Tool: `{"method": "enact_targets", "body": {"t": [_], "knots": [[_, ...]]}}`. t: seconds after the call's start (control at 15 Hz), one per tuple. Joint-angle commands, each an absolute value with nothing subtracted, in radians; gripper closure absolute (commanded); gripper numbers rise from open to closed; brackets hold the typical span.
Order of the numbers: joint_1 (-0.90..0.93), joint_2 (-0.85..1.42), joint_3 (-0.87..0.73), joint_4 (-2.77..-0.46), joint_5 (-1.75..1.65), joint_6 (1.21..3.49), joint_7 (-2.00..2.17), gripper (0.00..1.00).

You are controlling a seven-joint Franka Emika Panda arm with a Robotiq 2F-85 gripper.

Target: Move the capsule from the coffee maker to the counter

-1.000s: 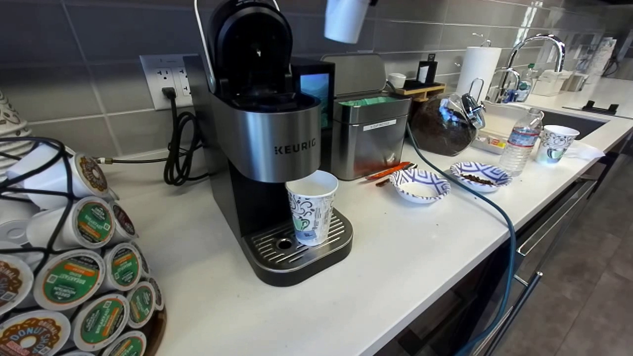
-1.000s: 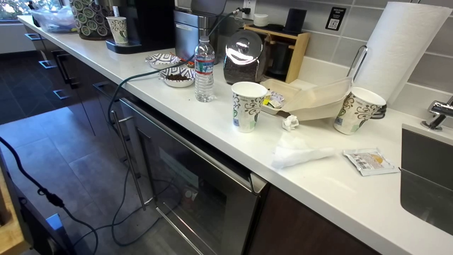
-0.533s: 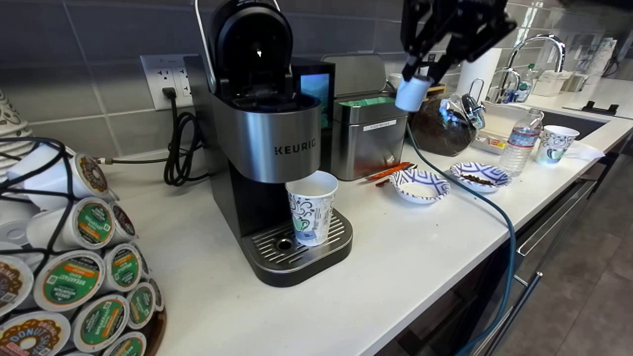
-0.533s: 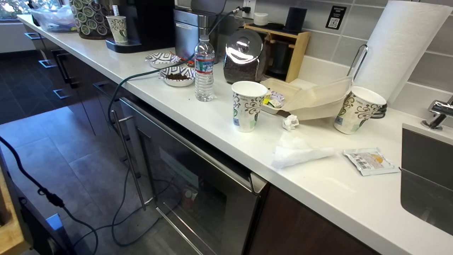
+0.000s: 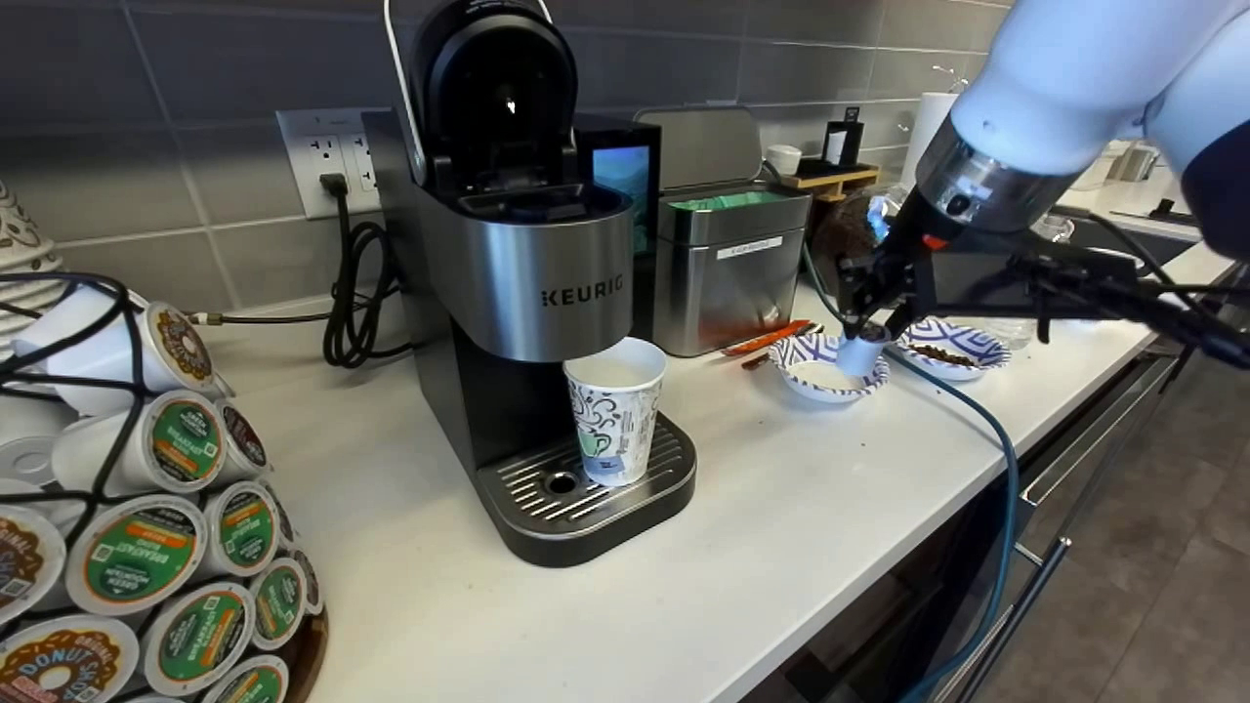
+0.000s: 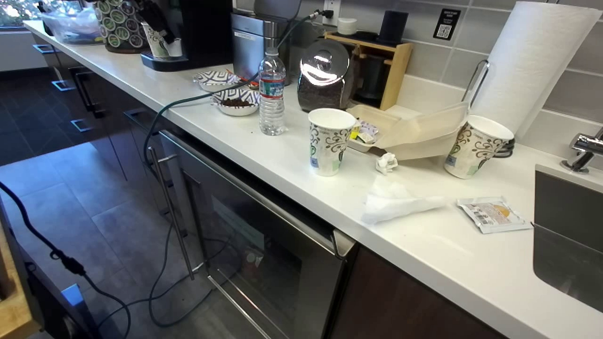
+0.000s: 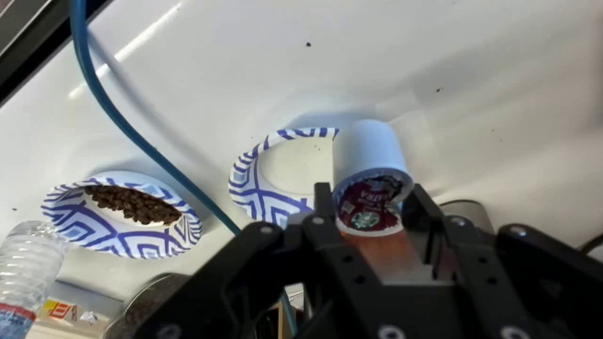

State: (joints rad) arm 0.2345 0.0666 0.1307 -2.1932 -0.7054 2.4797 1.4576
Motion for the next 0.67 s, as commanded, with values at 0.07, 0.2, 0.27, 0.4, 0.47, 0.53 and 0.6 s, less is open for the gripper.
{"method": "enact_targets", "body": {"t": [0.07,0.2,0.27,0.4,0.47,0.53,0.6], "knots": [[0.216,0.204,0.121,-2.107,-0.715,2.577,1.382,0.84],[0.220,0.258,0.111,-2.056,-0.698,2.609,1.329,0.84],[0.223,0.287,0.107,-2.023,-0.690,2.609,1.301,0.84],[0.226,0.336,0.098,-1.968,-0.669,2.606,1.251,0.84],[0.227,0.358,0.098,-1.944,-0.648,2.599,1.218,0.84],[0.228,0.379,0.100,-1.922,-0.622,2.593,1.179,0.84],[0.230,0.397,0.101,-1.905,-0.595,2.591,1.139,0.84]]}}
